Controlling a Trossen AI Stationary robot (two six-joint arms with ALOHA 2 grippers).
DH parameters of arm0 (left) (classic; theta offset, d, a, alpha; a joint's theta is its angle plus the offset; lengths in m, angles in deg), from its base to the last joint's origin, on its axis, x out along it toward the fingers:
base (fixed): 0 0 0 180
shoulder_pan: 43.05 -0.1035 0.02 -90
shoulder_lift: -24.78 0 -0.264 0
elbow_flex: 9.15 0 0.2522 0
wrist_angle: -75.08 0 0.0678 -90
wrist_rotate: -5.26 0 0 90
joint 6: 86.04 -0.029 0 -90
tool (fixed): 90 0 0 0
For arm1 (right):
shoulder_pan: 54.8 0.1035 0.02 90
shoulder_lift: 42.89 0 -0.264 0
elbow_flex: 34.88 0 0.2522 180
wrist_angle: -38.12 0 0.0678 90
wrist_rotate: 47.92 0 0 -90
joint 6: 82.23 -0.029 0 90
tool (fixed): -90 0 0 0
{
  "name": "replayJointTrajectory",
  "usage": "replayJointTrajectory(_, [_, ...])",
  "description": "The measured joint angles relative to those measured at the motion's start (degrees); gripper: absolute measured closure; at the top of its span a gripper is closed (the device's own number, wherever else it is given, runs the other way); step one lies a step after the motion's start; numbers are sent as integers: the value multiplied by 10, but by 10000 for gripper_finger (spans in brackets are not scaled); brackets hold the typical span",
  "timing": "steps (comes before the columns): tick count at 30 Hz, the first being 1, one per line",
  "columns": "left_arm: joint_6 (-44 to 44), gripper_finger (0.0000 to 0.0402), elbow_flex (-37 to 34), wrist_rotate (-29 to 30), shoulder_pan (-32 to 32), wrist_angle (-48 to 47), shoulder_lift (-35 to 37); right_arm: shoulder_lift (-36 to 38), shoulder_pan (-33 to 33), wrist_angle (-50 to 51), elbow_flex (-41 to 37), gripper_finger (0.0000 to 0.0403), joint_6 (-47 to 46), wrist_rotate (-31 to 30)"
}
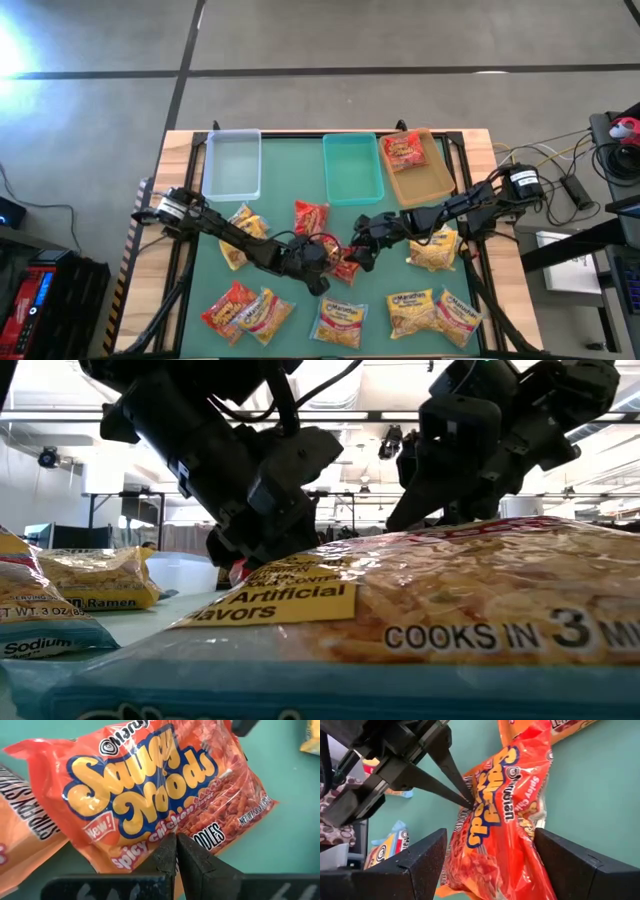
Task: Sort Maruchan noodles
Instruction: Put the orange noodle pack into the orange bin
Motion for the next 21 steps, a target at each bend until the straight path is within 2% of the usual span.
replayJointTrajectory(15, [0, 402, 0, 22, -2, 13, 0, 0, 2, 33, -1, 117, -24, 18])
replayJointTrajectory(21, [0, 402, 2, 24, -2, 101, -45, 0, 3, 34, -2, 135, -25, 18])
